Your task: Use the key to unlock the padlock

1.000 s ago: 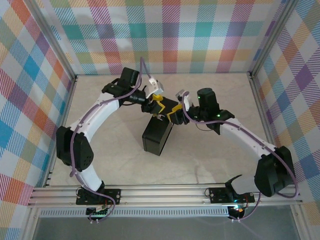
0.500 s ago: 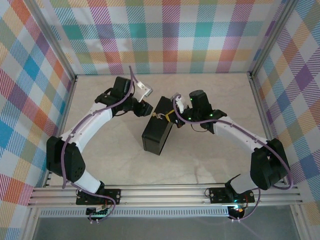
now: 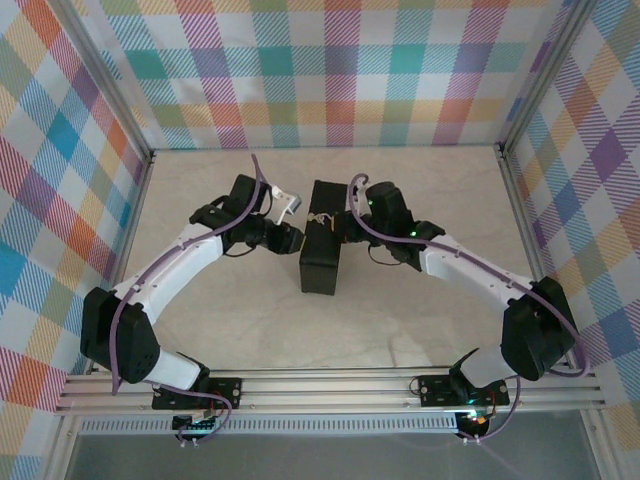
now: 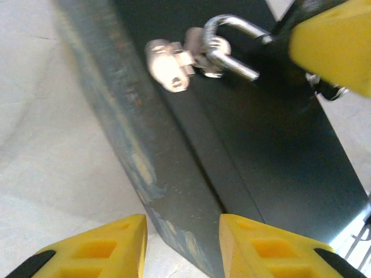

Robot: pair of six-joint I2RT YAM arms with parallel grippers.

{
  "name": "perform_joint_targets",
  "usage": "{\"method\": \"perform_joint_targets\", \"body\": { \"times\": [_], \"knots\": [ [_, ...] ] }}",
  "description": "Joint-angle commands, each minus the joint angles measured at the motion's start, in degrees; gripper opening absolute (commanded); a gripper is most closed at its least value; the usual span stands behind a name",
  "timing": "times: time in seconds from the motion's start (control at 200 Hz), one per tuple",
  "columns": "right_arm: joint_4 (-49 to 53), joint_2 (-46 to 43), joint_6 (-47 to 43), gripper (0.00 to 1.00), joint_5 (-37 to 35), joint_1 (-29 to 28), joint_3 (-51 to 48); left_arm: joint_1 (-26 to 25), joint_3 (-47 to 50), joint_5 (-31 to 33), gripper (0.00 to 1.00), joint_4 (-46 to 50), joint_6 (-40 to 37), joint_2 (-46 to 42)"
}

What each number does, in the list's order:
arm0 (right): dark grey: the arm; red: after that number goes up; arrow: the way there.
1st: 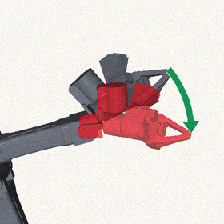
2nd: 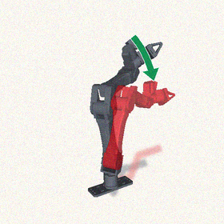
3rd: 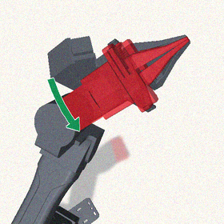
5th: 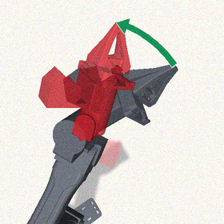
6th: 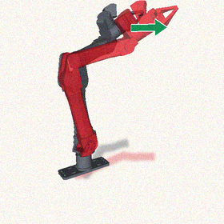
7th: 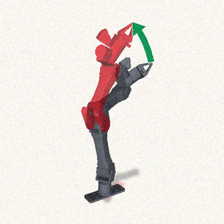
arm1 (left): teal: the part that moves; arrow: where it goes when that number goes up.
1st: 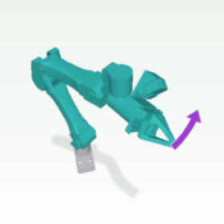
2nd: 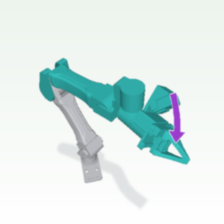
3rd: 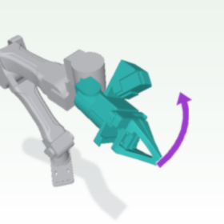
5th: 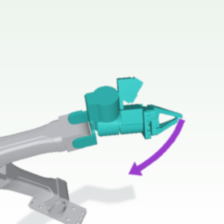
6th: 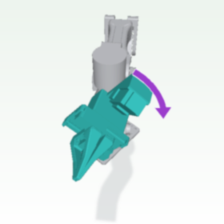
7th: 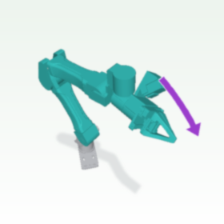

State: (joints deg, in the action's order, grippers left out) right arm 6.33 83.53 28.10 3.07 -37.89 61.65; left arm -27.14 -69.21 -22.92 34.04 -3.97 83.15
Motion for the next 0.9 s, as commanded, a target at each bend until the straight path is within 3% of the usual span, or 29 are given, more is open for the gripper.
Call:
{"method": "perform_joint_targets", "body": {
  "times": [0.0,0.09,0.22,0.53,0.8,0.895],
  "knots": [
    [-2.94,2.03,8.35,0.0,-5.52,-1.67,2.15,-2.39,0.68,-4.22,0.34,-1.81,1.79,0.79],
    [-3.94,3.86,13.05,0.0,-7.67,-3.61,3.13,-4.24,-0.11,-5.73,0.31,-1.97,0.36,1.86],
    [-5.4,5.87,16.11,0.0,-13.92,-6.44,4.18,-4.86,-0.83,-2.86,0.29,-0.8,-0.83,2.59],
    [-9.54,11.14,14.15,0.0,-27.27,-10.23,7.15,-4.86,0.35,-3.81,0.28,-0.37,-1.93,1.77],
    [-13.07,9.3,8.73,0.0,-31.65,-9.1,6.11,-1.83,0.38,-2.2,0.28,0.55,-1.98,-2.04],
    [-19.36,8.5,6.64,0.0,-24.0,-6.51,4.21,0.9,0.91,-2.18,0.29,-0.86,0.0,-2.94]
  ]
}}
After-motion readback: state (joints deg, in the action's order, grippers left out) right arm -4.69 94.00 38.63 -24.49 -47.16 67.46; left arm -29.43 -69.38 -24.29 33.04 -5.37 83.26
